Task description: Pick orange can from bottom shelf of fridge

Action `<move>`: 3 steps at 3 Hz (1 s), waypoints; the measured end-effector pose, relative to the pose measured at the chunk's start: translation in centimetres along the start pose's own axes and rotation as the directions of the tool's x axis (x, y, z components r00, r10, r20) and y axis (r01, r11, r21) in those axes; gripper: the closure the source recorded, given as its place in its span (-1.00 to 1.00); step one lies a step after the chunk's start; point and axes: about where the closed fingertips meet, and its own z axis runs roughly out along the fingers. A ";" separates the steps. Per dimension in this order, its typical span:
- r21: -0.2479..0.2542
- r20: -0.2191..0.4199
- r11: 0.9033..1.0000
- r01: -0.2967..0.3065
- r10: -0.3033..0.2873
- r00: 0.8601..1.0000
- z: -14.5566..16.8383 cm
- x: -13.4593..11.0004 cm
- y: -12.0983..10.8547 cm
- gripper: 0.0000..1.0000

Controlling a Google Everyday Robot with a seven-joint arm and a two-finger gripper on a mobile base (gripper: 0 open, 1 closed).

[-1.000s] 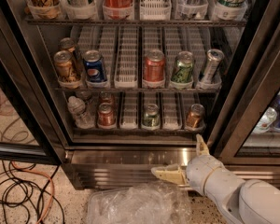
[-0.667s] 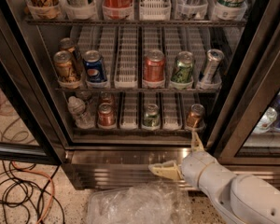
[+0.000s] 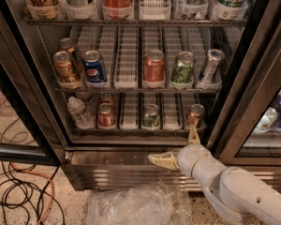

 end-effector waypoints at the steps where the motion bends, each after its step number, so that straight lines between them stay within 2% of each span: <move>1: 0.000 0.000 1.000 0.000 0.000 1.000 0.0 0.0 0.0 -0.65; 2: -0.002 0.015 0.999 0.044 -0.044 0.999 1.3 -0.2 -0.7 -0.70; 3: 0.096 0.043 0.991 0.098 -0.102 0.994 2.5 -1.5 -5.0 -0.68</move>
Offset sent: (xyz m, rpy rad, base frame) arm 0.0359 -0.0021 -0.0033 -0.0698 -0.0725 0.0439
